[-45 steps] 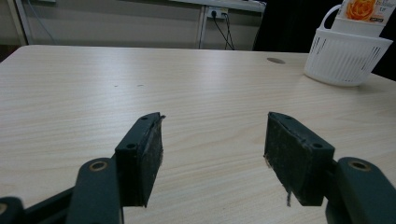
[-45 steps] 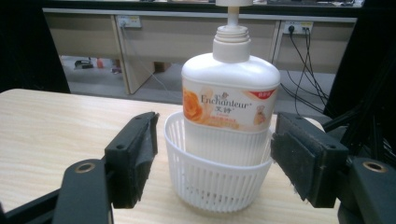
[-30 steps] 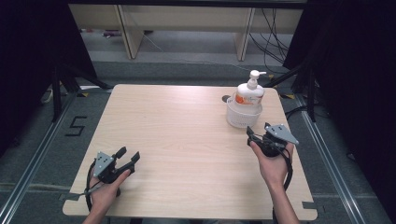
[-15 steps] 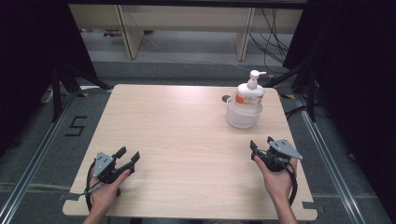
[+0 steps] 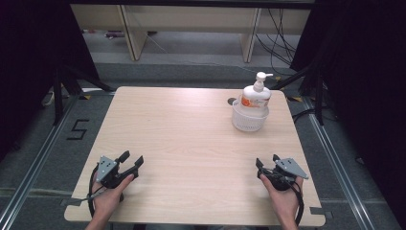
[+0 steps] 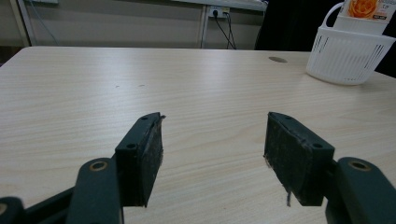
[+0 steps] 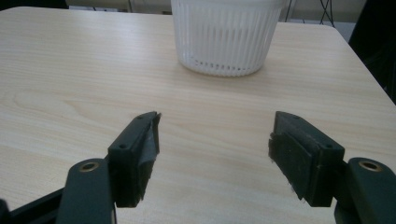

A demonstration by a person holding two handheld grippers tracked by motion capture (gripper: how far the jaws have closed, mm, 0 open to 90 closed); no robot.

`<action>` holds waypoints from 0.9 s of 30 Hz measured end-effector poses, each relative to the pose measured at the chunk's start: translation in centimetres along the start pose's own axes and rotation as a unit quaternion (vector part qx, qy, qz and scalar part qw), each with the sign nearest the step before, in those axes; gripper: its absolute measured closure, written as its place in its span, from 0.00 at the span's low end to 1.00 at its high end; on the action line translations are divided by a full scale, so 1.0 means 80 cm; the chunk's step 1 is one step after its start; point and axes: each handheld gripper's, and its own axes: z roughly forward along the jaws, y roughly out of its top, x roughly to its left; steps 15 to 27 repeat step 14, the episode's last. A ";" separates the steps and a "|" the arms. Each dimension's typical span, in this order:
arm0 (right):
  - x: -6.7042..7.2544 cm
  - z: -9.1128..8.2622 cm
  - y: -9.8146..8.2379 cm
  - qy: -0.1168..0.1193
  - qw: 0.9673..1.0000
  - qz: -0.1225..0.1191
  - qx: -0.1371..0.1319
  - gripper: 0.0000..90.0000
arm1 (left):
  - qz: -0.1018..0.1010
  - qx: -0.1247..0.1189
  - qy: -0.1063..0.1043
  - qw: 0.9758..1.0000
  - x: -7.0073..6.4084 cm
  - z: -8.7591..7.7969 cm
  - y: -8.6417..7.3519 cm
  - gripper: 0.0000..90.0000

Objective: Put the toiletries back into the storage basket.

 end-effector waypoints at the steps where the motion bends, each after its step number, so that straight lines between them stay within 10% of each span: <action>1: 0.003 0.001 -0.002 0.004 1.000 0.010 -0.006 0.37 | -0.001 -0.001 -0.001 1.000 0.000 0.000 0.000 0.40; 27: -0.004 -0.003 -0.010 -0.001 1.000 -0.005 0.001 0.37 | -0.003 0.005 -0.004 1.000 0.001 0.000 0.001 0.40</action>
